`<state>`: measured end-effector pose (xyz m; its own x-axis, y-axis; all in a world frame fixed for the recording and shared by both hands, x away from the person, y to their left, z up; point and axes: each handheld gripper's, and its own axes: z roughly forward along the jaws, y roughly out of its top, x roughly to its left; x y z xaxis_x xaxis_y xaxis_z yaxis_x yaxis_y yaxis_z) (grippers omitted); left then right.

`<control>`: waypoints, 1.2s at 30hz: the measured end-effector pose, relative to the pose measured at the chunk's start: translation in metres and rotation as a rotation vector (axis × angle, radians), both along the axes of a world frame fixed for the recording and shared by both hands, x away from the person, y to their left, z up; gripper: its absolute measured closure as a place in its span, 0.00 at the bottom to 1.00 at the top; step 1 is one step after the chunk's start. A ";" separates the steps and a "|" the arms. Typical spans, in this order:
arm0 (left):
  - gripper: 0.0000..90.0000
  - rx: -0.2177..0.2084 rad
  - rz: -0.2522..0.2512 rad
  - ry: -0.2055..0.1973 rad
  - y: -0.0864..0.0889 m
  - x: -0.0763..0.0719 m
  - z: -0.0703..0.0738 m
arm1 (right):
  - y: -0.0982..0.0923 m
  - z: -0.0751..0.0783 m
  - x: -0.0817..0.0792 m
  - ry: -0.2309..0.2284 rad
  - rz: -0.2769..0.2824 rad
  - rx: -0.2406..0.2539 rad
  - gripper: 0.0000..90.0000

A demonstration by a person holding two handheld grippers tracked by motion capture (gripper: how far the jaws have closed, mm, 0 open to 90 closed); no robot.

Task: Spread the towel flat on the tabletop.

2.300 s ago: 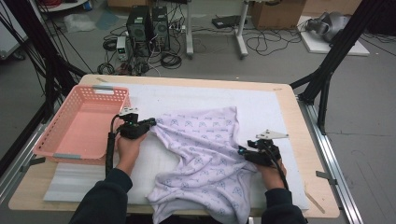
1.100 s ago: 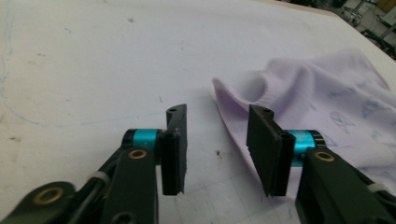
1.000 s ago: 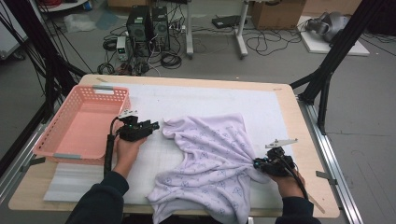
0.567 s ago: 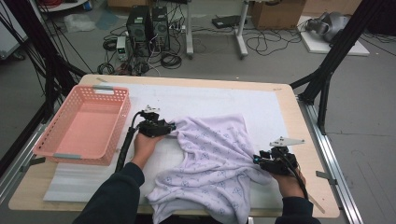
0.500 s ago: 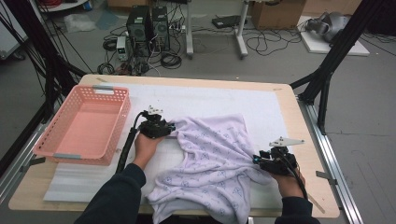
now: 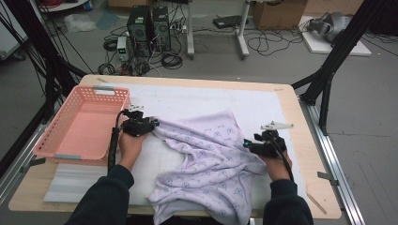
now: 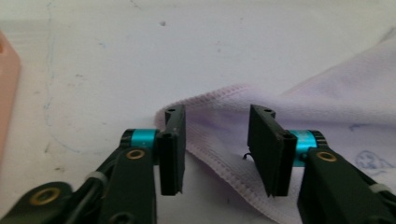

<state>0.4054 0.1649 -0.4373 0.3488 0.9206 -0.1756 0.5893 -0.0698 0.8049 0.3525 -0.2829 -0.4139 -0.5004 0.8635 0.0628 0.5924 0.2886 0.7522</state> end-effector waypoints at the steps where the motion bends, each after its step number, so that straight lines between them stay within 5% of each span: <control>1: 0.58 -0.006 -0.010 0.005 0.000 -0.001 0.001 | 0.004 0.001 0.010 -0.011 0.004 -0.001 0.46; 9: 0.55 -0.046 -0.065 0.017 -0.004 -0.007 0.006 | 0.037 0.003 0.085 0.009 -0.026 -0.049 0.44; 14: 0.57 -0.038 -0.121 0.024 -0.010 -0.011 0.009 | 0.057 -0.019 0.108 0.076 -0.035 -0.074 0.64; 15: 0.58 -0.035 -0.130 0.026 -0.012 -0.011 0.008 | 0.060 -0.023 0.108 0.096 -0.034 -0.091 0.67; 17: 0.59 -0.042 -0.168 0.034 -0.017 -0.012 0.007 | 0.059 -0.024 0.103 0.077 -0.026 -0.082 0.89; 20: 0.59 -0.013 -0.269 0.053 -0.032 -0.014 0.001 | 0.051 -0.023 0.094 0.094 -0.007 -0.084 0.93; 23: 0.56 0.046 -0.356 0.072 -0.050 -0.017 -0.006 | 0.041 -0.021 0.082 0.114 -0.009 -0.083 0.94; 25: 0.58 0.103 -0.372 0.025 -0.059 -0.022 -0.008 | 0.034 -0.020 0.072 0.110 -0.008 -0.094 0.94; 27: 0.85 0.098 -0.402 0.001 -0.061 -0.029 -0.010 | 0.026 -0.020 0.061 0.121 -0.005 -0.087 0.94; 28: 0.90 0.105 -0.401 -0.006 -0.060 -0.032 -0.009 | 0.021 -0.019 0.055 0.126 -0.005 -0.088 0.94; 33: 0.93 0.038 -0.436 0.037 -0.045 -0.045 -0.007 | 0.003 -0.019 0.025 0.160 0.040 -0.058 0.90; 36: 0.92 0.028 -0.465 0.043 -0.040 -0.052 -0.005 | -0.004 -0.014 0.015 0.136 0.025 -0.065 0.74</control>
<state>0.3532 0.1246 -0.4427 0.7189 0.6725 -0.1760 0.5226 -0.3559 0.7747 0.3673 -0.2867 -0.4276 -0.5127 0.8552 0.0758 0.6795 0.3502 0.6448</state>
